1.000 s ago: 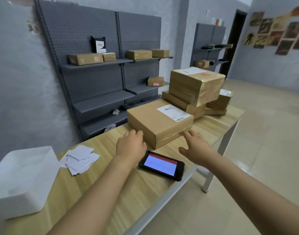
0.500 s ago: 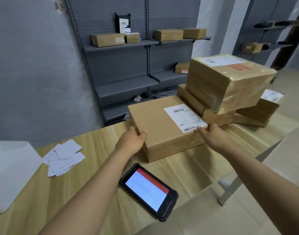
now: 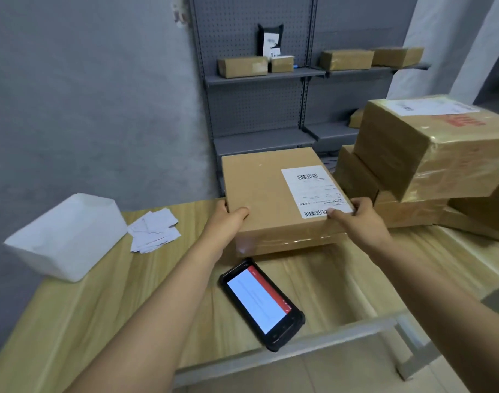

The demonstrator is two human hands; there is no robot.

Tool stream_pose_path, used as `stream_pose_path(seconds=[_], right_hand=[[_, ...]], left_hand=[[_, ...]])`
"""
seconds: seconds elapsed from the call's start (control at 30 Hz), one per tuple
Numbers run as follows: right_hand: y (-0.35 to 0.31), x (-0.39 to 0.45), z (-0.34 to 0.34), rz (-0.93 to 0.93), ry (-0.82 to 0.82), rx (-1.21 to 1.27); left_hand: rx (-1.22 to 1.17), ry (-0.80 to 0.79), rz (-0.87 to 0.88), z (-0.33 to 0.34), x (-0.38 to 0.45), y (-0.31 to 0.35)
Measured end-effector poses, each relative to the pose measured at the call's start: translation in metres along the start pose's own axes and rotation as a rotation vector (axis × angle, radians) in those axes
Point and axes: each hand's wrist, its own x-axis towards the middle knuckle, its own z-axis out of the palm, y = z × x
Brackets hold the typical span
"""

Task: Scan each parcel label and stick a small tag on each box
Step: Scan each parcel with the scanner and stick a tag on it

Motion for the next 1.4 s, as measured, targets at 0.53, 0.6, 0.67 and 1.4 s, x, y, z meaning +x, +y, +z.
stream_pose_path(seconds=[0.53,0.6,0.67,1.4], right_hand=[[-0.066,-0.209,0.104,-0.132,-0.212,0.132],[-0.067,-0.228,0.111,-0.136,-0.227,0.104],[-0.067,-0.244,0.116,-0.140,-0.240,0.091],[-0.030,-0.222,0.101,-0.139,-0.238,-0.340]], left_hand=[[0.115,0.180,-0.036,-0.216,-0.167,-0.060],[0.103,0.181,-0.057,-0.231,-0.180,-0.071],[0.101,0.170,-0.072,-0.241,-0.190,-0.079],[0.264,0.034,-0.206,-0.249,-0.202,-0.109]])
